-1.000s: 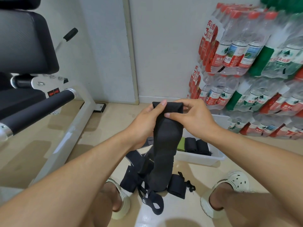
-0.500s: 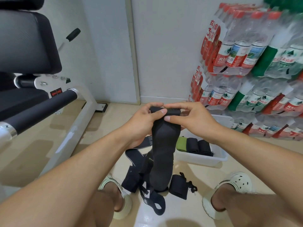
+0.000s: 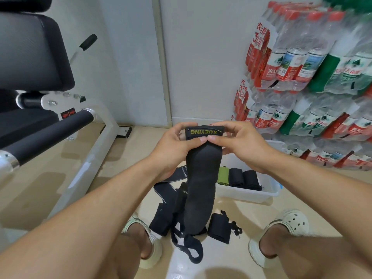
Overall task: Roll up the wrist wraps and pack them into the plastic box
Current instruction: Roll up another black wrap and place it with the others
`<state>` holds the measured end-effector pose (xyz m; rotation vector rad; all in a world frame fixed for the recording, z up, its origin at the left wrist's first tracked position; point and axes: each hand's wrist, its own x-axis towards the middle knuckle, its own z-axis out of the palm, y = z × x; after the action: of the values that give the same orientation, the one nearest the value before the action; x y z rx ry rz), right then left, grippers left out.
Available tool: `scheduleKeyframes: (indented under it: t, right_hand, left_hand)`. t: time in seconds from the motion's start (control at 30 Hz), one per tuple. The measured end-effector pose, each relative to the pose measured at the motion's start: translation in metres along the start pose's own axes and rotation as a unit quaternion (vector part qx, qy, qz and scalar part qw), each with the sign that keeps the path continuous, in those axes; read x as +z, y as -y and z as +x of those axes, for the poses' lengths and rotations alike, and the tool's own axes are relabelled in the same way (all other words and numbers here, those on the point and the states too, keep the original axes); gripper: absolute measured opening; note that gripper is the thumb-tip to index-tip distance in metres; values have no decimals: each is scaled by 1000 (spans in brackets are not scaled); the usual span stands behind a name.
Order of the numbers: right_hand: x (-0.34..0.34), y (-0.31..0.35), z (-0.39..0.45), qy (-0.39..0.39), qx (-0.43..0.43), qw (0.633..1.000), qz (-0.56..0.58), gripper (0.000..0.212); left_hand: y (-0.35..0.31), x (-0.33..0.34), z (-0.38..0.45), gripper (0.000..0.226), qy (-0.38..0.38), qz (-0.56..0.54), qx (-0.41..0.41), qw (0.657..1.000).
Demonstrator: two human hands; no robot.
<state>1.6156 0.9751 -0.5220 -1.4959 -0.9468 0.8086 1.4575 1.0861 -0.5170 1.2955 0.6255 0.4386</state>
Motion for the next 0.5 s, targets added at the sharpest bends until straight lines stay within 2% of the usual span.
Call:
scheduleKeyframes:
  t: [0.1,0.17,0.27,0.33,0.5]
  right_hand:
    - [2,2,0,-46,-32,998,15,26]
    - [3,3,0,-62,-61,996,1,27]
    - [4,2,0,-77,-104,991,-26,28]
    - [5,2,0,-80,-120,989,-34,28]
    - [3,4,0,-38,-74,996,-15,30]
  left_hand:
    - [-5,4,-7,28,53,47,-17,997]
    - [-7,4,-8,35,72,71,-38,994]
    - [-7,3,-5,48,64,72,-58,994]
    - [-8,3,-4,45,50,59,-54,996]
    - [-9,-1,-5,29,47,40,-20,998]
